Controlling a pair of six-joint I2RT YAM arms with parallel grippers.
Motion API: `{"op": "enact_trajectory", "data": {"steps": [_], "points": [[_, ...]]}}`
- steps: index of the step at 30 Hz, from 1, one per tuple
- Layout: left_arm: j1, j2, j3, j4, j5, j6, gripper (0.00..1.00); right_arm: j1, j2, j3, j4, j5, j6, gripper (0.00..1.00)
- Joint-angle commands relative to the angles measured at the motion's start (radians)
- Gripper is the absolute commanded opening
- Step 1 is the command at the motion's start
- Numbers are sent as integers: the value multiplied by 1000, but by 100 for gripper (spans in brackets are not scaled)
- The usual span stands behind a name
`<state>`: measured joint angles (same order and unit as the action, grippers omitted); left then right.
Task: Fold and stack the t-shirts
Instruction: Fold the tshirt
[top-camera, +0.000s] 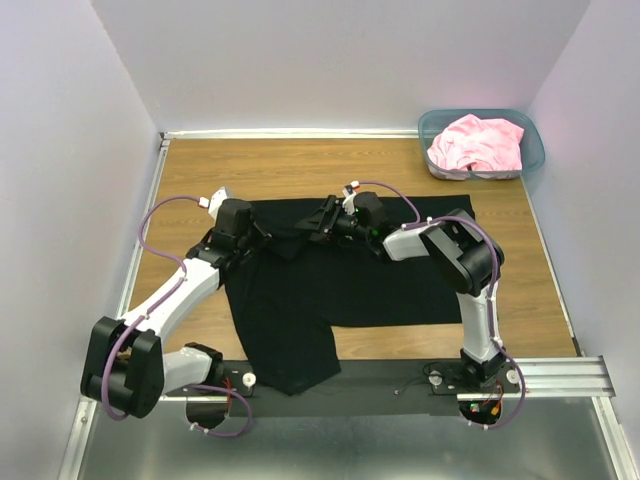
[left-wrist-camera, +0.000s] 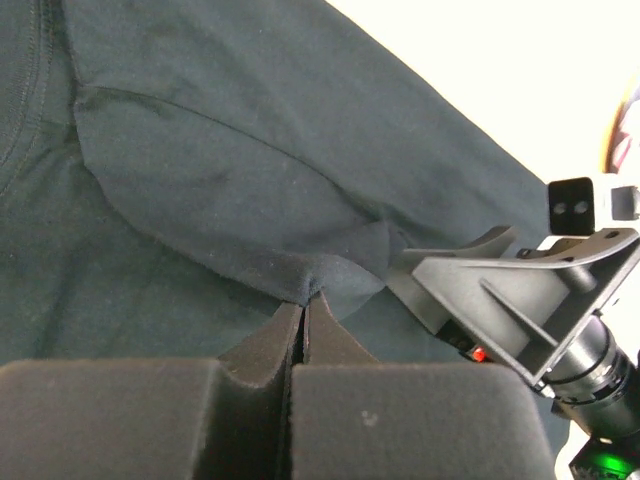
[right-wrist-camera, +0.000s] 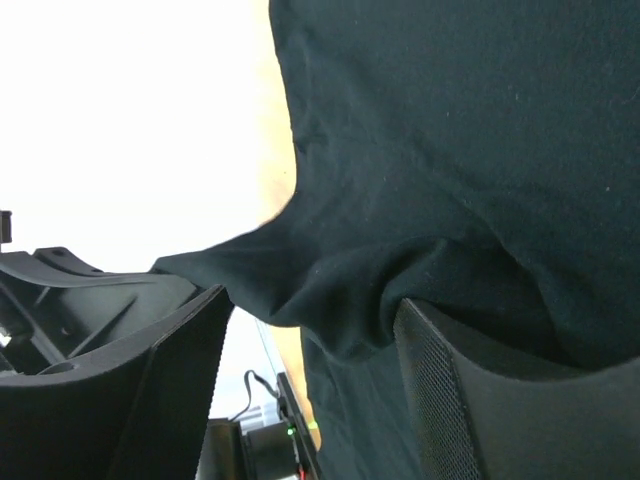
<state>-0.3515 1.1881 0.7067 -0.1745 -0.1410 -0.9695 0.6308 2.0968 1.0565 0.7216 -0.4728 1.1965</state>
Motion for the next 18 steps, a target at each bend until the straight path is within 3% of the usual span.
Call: {"op": "enact_trajectory", "data": {"steps": [1, 9, 18], "points": [[25, 28, 31, 13, 60, 43, 0, 10, 15, 11, 41, 46, -11, 70], [63, 129, 83, 55, 86, 110, 0, 3, 23, 76, 9, 16, -43, 70], [135, 329, 224, 75, 98, 178, 0, -13, -17, 151, -290, 121, -277, 70]]}}
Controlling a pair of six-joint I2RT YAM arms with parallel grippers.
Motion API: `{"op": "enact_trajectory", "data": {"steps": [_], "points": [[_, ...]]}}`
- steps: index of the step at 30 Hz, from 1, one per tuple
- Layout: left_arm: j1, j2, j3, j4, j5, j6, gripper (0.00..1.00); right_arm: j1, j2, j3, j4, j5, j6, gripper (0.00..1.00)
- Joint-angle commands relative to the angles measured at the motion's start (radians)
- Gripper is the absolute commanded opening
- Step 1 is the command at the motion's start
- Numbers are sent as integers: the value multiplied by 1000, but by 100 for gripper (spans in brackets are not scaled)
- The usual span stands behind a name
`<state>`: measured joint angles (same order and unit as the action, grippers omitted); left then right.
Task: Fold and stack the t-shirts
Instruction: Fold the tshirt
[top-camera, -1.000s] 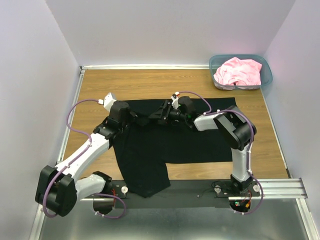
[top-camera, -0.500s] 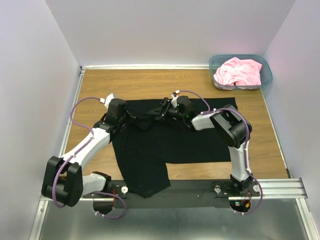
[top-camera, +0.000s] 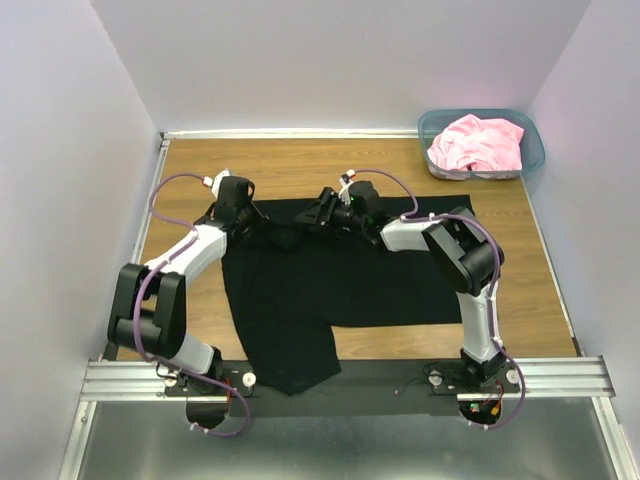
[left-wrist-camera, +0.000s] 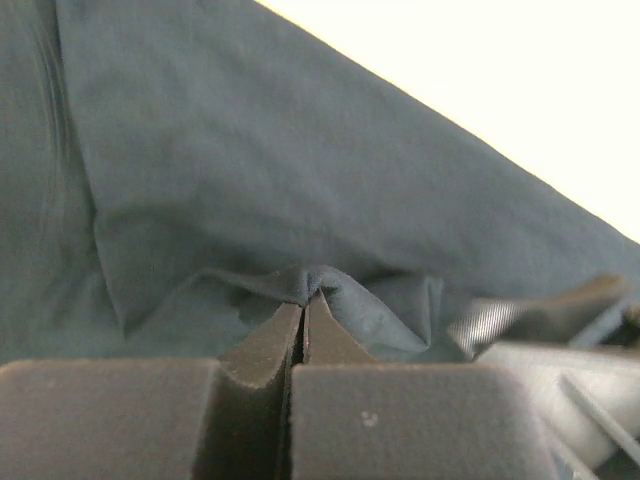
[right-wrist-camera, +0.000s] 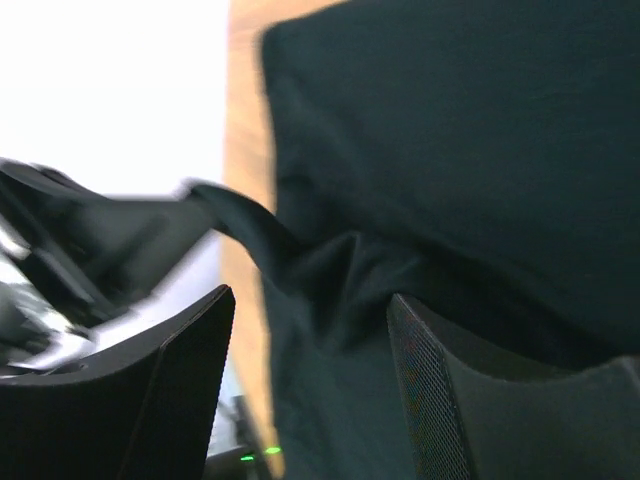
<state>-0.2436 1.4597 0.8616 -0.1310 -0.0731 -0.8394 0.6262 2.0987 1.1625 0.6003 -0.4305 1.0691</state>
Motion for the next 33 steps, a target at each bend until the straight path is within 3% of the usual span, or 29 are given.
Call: {"op": "enact_trajectory", "data": {"steps": [1, 5, 11, 17, 22, 33], "points": [[30, 94, 85, 28, 41, 60, 0, -8, -23, 61, -212, 110, -185, 70], [41, 174, 166, 10, 114, 79, 0, -6, -64, 104, -379, 195, -372, 70], [52, 232, 218, -12, 139, 95, 0, 0, -112, 106, -464, 222, -592, 65], [55, 284, 264, -41, 153, 118, 0, 81, -137, 144, -511, 288, -767, 57], [56, 283, 267, -45, 154, 125, 0, 177, -71, 245, -571, 455, -909, 57], [67, 287, 267, -62, 162, 138, 0, 248, 61, 388, -597, 516, -969, 51]]}}
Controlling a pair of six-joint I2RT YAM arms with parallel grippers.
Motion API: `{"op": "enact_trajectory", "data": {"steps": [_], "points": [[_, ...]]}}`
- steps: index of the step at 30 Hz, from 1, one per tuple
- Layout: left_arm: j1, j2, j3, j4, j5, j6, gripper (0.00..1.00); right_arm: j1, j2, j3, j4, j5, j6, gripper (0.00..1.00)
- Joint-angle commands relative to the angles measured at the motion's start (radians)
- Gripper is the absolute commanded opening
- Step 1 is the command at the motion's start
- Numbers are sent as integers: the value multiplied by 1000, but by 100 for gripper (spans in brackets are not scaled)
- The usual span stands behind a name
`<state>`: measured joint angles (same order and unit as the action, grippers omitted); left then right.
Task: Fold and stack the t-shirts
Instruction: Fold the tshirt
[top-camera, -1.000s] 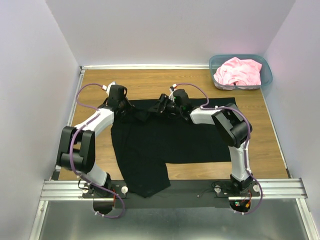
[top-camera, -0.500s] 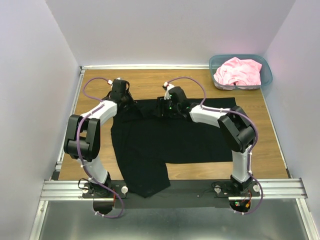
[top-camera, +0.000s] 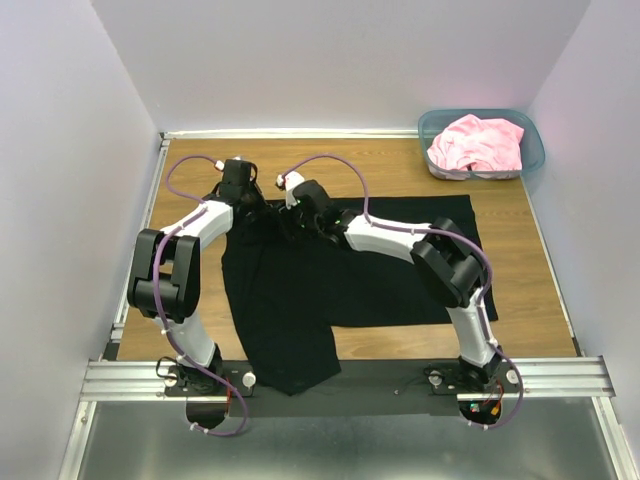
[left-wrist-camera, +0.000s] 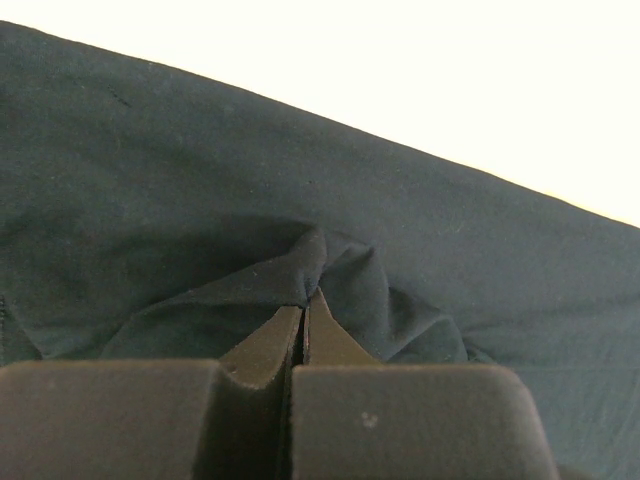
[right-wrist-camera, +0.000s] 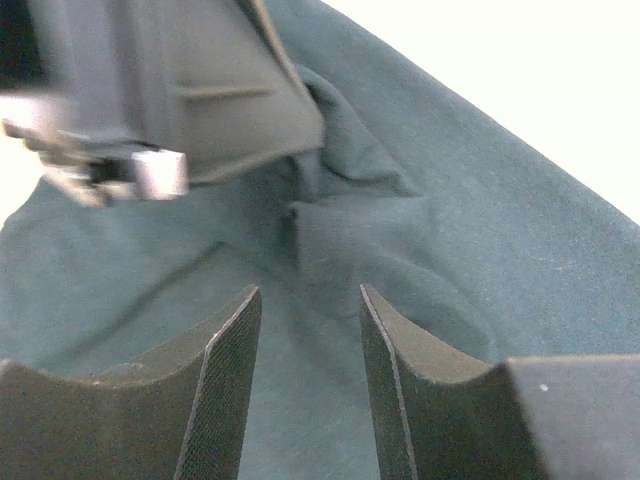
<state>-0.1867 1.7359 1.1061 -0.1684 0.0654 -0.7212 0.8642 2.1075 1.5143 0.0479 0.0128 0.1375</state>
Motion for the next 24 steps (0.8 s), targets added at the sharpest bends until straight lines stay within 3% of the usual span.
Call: {"op": "enact_trajectory", "data": {"steps": [1, 16, 24], "points": [[12, 13, 23, -29, 25, 22, 0, 18, 68, 46, -45, 82, -39, 51], [15, 8, 29, -36, 30, 23, 0, 39, 128, 103, -45, 177, -6, 37], [16, -41, 15, -81, 33, 25, 0, 39, 63, 28, -45, 207, -24, 6]]}}
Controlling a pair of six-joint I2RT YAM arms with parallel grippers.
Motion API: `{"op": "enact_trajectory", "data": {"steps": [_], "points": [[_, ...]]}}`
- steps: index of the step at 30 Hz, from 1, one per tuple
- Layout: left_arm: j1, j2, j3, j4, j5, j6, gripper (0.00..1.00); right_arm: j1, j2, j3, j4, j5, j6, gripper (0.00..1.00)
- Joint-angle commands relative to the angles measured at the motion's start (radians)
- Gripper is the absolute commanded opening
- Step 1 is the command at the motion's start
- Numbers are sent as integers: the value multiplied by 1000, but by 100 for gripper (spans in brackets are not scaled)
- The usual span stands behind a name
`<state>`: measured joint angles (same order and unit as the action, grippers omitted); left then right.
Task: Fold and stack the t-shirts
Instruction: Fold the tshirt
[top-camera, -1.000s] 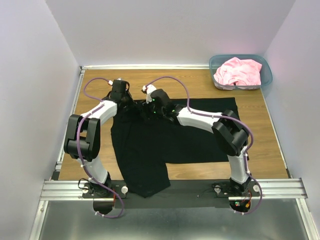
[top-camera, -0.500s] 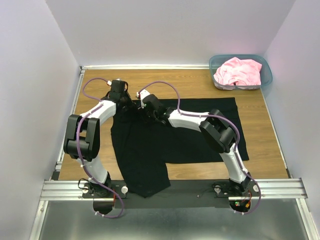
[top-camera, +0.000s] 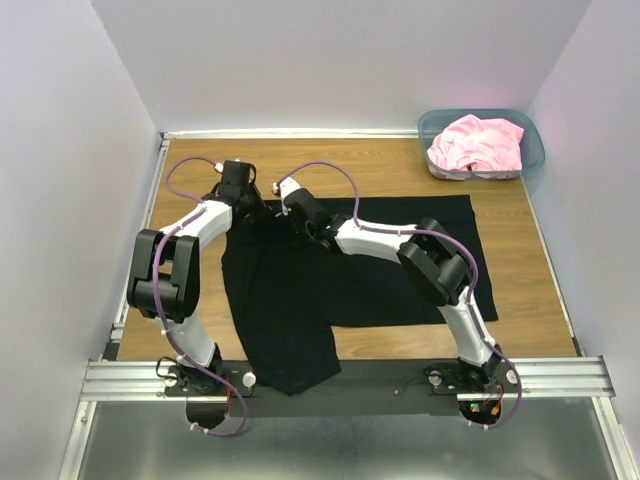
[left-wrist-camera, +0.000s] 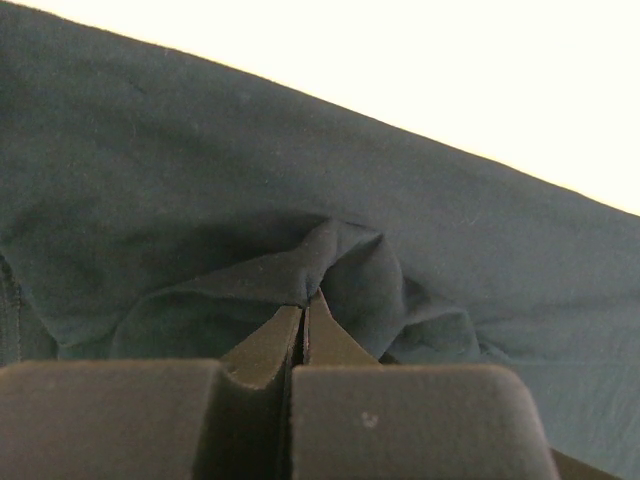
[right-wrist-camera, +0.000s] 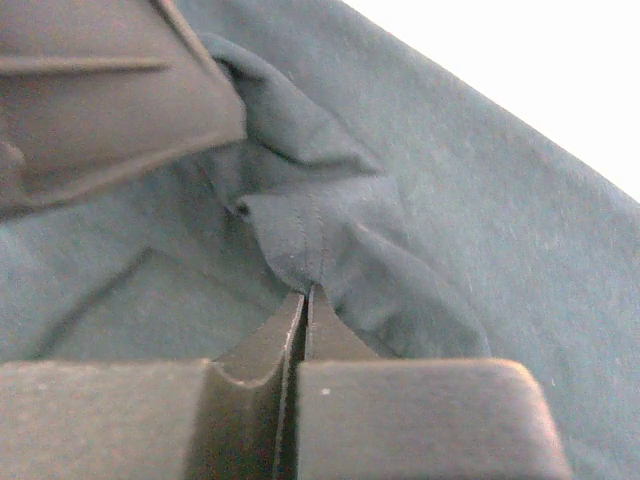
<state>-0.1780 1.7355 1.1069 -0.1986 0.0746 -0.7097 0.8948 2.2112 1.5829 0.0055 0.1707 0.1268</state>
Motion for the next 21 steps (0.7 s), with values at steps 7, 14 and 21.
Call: {"op": "enact_trajectory", "data": {"steps": [7, 14, 21], "points": [[8, -203, -85, -134, 74, -4, 0, 9, -194, -142, -110, 12, -107, 1], [5, -418, -287, -174, 203, -57, 0, 10, -283, -198, -274, -92, -202, 1], [-5, -574, -459, -225, 248, -103, 0, 12, -318, -225, -393, -166, -265, 1]]}}
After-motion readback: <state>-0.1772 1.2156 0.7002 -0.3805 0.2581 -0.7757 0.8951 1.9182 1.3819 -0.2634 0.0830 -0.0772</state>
